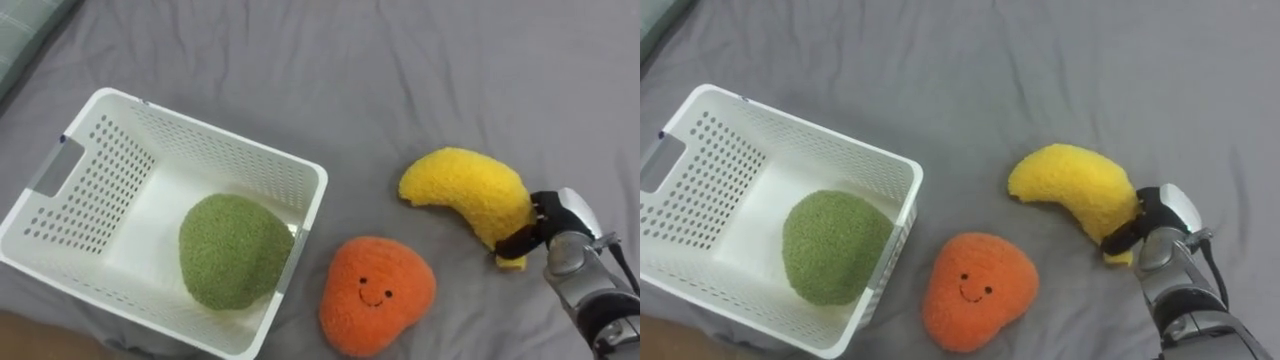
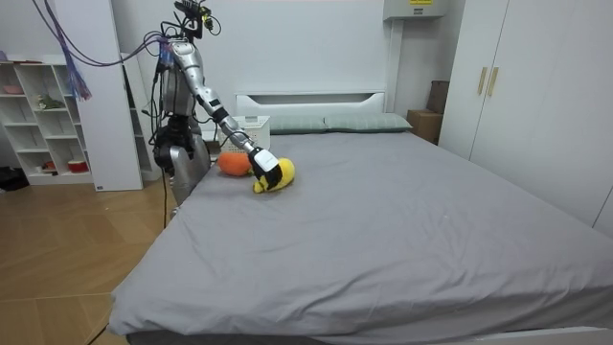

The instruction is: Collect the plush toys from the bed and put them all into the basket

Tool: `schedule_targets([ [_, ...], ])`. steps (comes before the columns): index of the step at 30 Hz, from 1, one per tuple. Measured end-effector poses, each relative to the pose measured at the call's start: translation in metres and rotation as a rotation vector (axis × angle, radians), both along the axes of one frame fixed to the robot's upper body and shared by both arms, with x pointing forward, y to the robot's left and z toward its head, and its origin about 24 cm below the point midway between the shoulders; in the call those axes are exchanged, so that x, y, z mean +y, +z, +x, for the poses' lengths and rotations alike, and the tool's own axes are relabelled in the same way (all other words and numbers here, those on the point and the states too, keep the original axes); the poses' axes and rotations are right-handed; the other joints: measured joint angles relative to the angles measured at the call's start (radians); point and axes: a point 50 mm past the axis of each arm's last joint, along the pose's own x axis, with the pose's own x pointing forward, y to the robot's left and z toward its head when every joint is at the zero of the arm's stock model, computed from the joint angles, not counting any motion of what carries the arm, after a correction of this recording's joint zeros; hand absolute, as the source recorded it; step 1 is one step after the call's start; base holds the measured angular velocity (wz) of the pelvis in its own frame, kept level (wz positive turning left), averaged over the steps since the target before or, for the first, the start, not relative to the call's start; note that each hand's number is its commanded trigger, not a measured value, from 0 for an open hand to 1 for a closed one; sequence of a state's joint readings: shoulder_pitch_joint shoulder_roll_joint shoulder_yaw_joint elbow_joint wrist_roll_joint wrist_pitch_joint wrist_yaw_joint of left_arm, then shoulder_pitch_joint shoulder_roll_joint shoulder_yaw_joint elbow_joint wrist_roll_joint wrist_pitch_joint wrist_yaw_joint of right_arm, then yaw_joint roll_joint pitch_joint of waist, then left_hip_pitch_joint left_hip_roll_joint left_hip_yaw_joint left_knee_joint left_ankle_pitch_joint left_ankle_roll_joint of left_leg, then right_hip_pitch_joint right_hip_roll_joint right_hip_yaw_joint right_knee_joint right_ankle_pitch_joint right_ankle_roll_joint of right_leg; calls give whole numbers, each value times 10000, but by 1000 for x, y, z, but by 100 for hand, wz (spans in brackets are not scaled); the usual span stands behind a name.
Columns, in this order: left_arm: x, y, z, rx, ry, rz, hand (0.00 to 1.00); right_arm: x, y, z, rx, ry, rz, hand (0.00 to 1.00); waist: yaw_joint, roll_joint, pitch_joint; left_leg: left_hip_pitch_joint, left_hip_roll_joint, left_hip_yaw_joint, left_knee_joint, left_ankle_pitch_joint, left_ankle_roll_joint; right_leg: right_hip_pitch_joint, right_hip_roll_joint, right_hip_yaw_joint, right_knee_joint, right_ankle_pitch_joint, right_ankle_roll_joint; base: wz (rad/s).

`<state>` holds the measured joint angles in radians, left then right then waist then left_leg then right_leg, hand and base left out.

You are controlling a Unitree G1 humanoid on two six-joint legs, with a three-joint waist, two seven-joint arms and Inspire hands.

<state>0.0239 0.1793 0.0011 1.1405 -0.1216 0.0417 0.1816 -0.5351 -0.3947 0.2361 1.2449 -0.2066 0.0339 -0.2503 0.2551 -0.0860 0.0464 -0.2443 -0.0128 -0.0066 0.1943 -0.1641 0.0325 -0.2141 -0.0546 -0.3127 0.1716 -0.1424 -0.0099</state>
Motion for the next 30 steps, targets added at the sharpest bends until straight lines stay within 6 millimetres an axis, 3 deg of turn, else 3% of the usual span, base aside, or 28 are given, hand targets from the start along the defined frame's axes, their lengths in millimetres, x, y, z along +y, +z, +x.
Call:
schedule_targets([
  [9,-1,-1,-5,156,-103,0,0,-4,2,1,-149,-430,196,100,-28,266,-47,-54,-6,-89,40,1,-1,9,-2,-104,-10,0,0,4],
  [16,-2,-1,-3,67,-182,2,0,-4,2,1,-232,-534,338,100,-73,272,-60,-43,-6,-92,63,3,-5,30,-12,-123,1,0,-1,0],
  [23,0,-1,-8,48,-151,55,0,5,19,17,-1341,-142,629,100,-490,204,-109,378,-5,-62,23,4,-6,391,-21,-54,22,-1,1,-2],
  [25,2,0,-12,-3,-12,92,0,12,30,25,-2058,209,761,100,-636,172,-137,629,0,25,5,4,-6,580,-17,79,20,0,1,-17],
  [27,6,0,-18,53,196,140,0,17,43,29,-2841,617,767,100,-764,122,-274,1036,1,62,-89,4,-6,901,-9,129,-20,-1,1,-18],
  [30,13,0,-27,140,678,241,0,17,49,26,-3268,748,795,100,-891,40,-372,1577,19,140,-214,3,-6,1409,10,114,-52,-3,5,-2],
])
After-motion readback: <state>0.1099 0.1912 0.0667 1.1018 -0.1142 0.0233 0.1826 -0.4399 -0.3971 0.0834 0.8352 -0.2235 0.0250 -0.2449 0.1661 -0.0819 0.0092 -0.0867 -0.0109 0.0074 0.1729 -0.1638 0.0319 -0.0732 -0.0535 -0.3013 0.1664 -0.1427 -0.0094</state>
